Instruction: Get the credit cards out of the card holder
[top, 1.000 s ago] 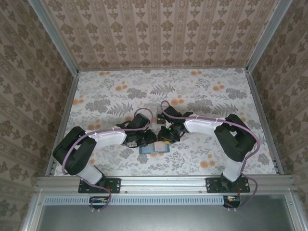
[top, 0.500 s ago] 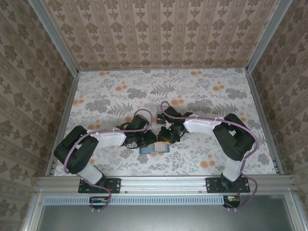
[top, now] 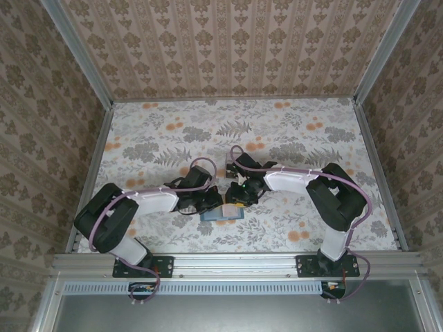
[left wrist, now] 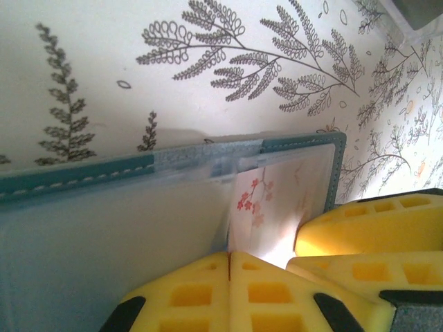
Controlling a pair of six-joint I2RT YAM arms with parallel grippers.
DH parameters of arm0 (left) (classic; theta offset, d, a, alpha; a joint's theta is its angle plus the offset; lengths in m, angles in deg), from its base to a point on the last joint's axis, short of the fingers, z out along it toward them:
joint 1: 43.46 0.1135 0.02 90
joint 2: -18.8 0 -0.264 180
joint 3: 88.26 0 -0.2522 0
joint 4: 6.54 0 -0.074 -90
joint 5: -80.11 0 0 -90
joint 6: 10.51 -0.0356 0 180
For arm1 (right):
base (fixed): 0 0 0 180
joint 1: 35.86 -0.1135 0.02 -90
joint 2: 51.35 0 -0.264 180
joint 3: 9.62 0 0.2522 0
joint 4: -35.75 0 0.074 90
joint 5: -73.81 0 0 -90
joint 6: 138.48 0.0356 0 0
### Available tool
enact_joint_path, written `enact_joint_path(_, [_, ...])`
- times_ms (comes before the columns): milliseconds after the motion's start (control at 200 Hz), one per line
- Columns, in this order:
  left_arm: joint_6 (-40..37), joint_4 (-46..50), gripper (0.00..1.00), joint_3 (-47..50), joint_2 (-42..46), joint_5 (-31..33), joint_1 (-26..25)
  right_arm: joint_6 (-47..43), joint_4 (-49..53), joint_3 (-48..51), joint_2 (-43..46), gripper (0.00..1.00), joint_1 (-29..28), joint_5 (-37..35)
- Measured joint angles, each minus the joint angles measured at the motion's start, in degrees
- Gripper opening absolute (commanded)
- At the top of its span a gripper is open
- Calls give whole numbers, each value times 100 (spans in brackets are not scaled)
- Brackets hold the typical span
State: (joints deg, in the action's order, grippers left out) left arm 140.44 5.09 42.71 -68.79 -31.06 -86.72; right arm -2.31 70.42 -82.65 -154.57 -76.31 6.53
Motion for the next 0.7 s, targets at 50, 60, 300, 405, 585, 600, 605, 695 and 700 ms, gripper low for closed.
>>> enact_joint_path(50, [-24,72,3,7,61,9,13,-13,2,-4,0,39,0,-2])
enact_joint_path(60, [-31,94,2,7,72,13,17,-17,2,-4,0,39,0,-4])
enact_joint_path(300, [-164,654,2,81,533,188,101,-116,48,-28,4,42,-11,-96])
enact_joint_path(405, [-229,870,2,81,741,249,136,-122,55,-35,4,42,-22,-120])
enact_joint_path(585, [-444,1449,2,-46,905,448,136,-129,122,-68,4,41,-22,-131])
enact_joint_path(600, [-466,1517,2,-72,903,463,136,-129,129,-70,4,41,-22,-133])
enact_joint_path(605, [-470,1532,2,-81,903,468,136,-129,131,-70,4,41,-22,-133])
enact_joint_path(695, [-625,1856,2,-280,901,560,136,-144,160,-79,4,41,-22,-138])
enact_joint_path(700, [-629,1873,2,-293,901,562,136,-144,160,-79,4,41,-22,-138])
